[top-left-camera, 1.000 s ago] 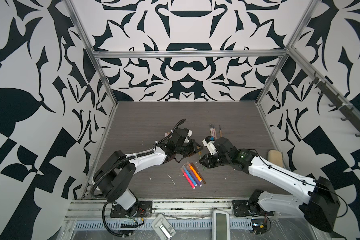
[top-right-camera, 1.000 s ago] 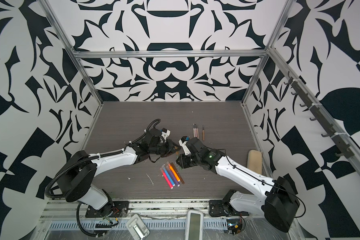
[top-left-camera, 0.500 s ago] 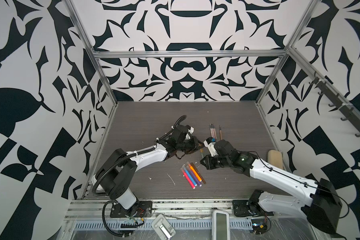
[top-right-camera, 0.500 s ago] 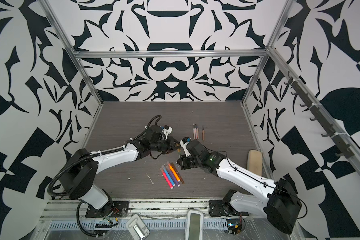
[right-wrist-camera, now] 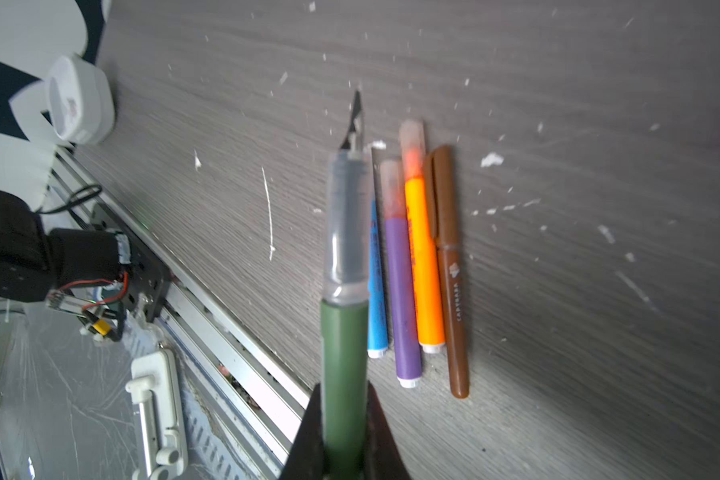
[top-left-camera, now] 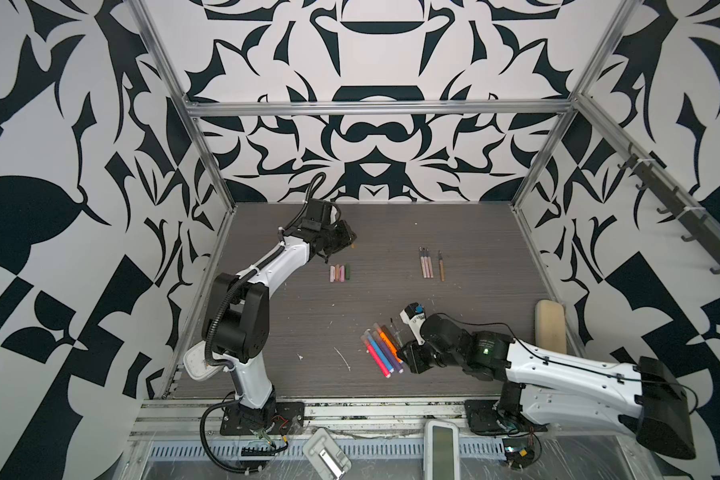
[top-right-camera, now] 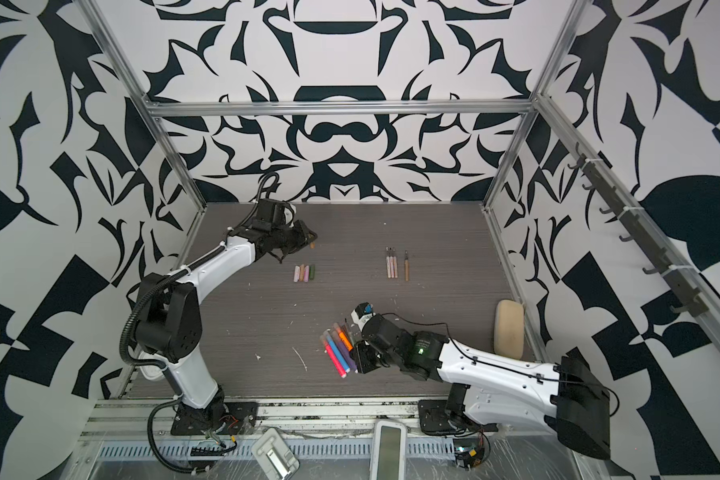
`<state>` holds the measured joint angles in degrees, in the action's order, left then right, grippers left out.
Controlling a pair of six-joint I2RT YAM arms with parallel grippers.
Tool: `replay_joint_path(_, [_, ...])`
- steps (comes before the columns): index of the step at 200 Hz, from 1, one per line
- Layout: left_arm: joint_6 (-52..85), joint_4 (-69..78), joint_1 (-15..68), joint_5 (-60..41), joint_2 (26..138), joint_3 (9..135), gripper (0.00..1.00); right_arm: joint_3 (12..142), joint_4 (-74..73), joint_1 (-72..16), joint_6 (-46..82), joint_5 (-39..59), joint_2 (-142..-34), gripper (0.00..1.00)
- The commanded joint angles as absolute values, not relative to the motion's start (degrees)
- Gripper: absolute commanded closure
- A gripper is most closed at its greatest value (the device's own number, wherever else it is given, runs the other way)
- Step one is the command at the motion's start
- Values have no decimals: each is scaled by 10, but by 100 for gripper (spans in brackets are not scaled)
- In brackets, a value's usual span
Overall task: Open the pen caps
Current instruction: 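Pull the tan cap off with the left gripper while the right holds the pen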
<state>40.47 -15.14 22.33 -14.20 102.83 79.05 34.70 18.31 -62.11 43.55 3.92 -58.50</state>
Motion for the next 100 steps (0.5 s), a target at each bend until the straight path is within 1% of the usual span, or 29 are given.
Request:
replay_joint_path(1, [322,-249,220,-66,1016,765,100,382,210,-618,420,3,-576,100])
replay_joint_path(25, [283,-292,196,16,1018,746,100,383,215,-612,408,4,-577,100])
replay_joint_path(36, [273,-301,185,42,1026,740,94,381,213,-608,406,7,-579,100])
replay_joint_path(46, [263,-311,176,57,1041,742,92,380,211,-604,404,12,-581,100])
replay_joint_path(100, [239,-315,156,12,1123,768,80,375,213,-596,399,24,-580,100])
